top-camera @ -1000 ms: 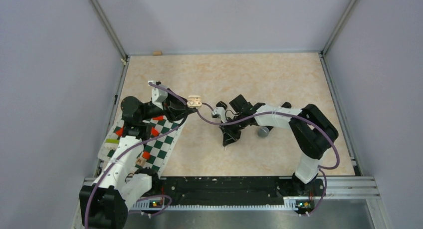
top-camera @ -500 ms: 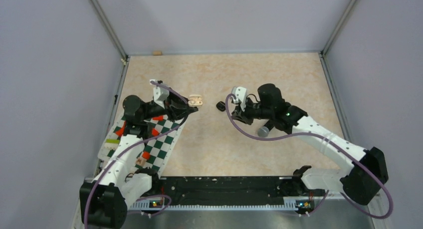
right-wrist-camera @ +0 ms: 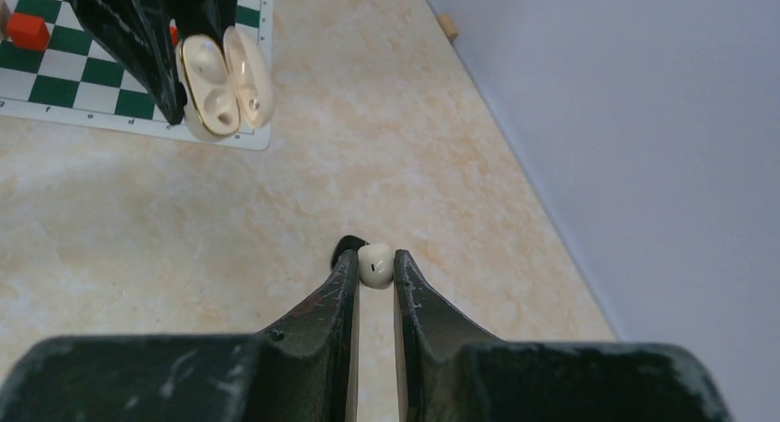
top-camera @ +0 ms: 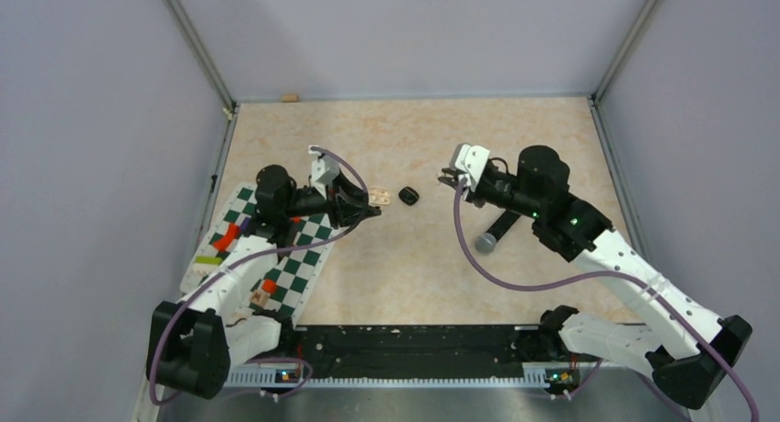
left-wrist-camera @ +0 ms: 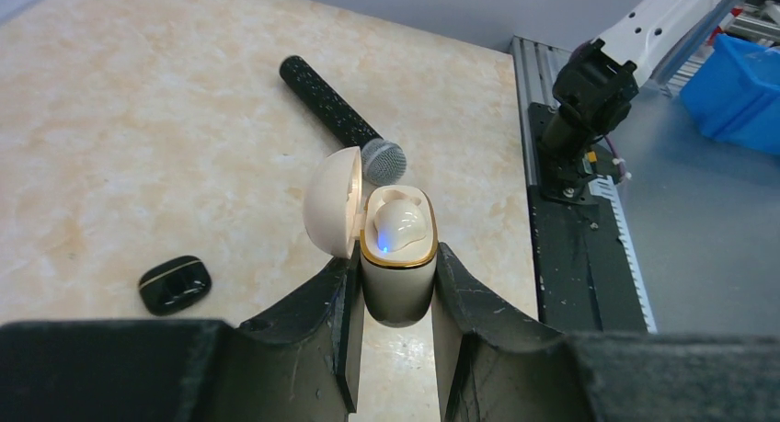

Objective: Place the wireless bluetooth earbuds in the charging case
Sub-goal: Place the earbud in the charging case.

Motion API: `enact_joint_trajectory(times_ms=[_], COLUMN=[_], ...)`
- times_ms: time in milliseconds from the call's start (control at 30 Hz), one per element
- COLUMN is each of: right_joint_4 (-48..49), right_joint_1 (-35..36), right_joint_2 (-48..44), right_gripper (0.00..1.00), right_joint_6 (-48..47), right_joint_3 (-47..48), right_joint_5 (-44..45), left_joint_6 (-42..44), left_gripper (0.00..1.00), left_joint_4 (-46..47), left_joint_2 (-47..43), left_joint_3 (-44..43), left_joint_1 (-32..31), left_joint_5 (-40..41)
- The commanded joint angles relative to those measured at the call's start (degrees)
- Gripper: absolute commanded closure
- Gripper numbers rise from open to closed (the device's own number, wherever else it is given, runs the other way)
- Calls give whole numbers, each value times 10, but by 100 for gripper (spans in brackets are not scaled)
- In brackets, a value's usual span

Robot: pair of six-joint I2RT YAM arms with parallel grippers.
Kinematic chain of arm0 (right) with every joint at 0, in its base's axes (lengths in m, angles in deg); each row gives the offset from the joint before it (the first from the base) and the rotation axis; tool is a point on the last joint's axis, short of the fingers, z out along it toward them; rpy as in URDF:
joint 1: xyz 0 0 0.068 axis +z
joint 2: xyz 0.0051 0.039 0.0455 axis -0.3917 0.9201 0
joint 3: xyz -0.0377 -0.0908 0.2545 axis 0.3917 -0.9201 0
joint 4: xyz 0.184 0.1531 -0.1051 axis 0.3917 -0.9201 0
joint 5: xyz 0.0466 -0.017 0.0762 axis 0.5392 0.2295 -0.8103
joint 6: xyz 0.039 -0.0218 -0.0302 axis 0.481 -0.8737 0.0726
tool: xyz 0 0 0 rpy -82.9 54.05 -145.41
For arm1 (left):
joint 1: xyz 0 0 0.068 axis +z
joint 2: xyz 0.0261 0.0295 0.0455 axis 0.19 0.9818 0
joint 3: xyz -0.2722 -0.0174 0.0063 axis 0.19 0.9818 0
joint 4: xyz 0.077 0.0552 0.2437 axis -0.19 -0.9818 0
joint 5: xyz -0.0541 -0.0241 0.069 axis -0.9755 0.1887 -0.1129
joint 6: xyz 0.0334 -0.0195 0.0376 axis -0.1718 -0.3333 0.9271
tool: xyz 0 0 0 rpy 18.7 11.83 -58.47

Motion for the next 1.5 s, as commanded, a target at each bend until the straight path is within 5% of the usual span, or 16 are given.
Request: enact_joint_trajectory(times_ms=[0,433,533,633,700,1200,1467], right_joint_4=[33,81,80,66,52,57,82], right_joint_1=[24,102,103,103,102,104,121], right_joint_2=[-17,7,16,18,21,38,27], right_gripper=[95,96,96,96,96,96,96], right_joint_6=[-20,-12,-6,-4,-5,-19,-23], right_joint_3=[21,-24,-22,-11,1,16,-18], right_joint_5=[3,23,29,35,38,62,56], left_joint_6=[21,58,123,299,359,370,278], left_gripper=[88,89,92,97,98,97,96], left_joint_4=[-17,-73,-188,-409,-471,-430,-315], left_joint_2=[41,80,84,89,88,87,75], left_joint_3=[-42,-73,-124,-203,-228,-195,-146], left_joint_1=[-26,-72,-73,-72,-61,-80,-94], left_joint_5=[-14,-33,-34,-7,8,-4,-17])
